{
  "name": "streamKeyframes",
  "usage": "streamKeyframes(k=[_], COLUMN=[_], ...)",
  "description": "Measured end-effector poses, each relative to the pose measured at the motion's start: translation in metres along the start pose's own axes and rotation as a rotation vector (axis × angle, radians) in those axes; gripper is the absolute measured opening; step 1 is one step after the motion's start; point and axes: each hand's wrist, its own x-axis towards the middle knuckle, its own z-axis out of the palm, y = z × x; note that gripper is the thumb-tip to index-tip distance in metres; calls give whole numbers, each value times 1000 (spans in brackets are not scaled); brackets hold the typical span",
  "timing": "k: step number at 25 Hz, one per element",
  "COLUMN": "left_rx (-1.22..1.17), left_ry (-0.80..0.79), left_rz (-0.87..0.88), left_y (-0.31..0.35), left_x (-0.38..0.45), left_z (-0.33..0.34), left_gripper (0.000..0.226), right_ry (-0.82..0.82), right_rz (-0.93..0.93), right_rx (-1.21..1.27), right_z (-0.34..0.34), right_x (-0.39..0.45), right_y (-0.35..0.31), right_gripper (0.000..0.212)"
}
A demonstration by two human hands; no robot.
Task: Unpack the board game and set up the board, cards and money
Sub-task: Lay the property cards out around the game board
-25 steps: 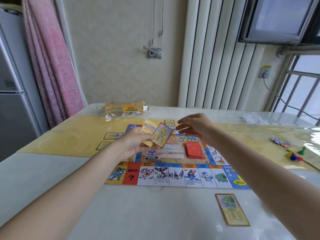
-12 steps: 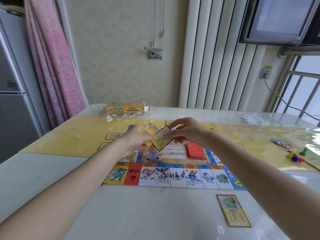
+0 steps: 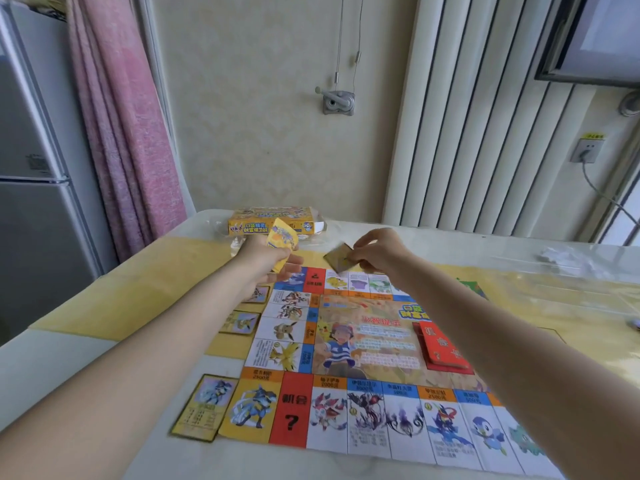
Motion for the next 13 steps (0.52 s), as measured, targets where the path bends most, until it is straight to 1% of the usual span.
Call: streamKeyframes(k=[1, 4, 7, 9, 11, 13], left_rx=[25, 84, 158, 208, 195, 191], left_ry=[-5, -36, -57, -53, -54, -51], left_rz=[-1, -11, 0, 27, 19, 7], left_y=[-1, -6, -15, -18, -20, -23], left_x=[8, 36, 59, 67, 71, 76], left_z=[4, 16, 30, 38, 44, 44], left_gripper=[16, 21, 42, 45, 46, 35], right_ry=[28, 58, 31, 10, -16, -27], right_rz=[30, 96, 138, 109, 29, -55], right_rx=[46, 88, 14, -67, -235, -443], right_z=[5, 16, 26, 35, 41, 44], right_x=[11, 44, 67, 77, 81, 86], right_y=[2, 12, 27, 33, 32, 32], right_gripper=[14, 23, 31, 34, 34, 34])
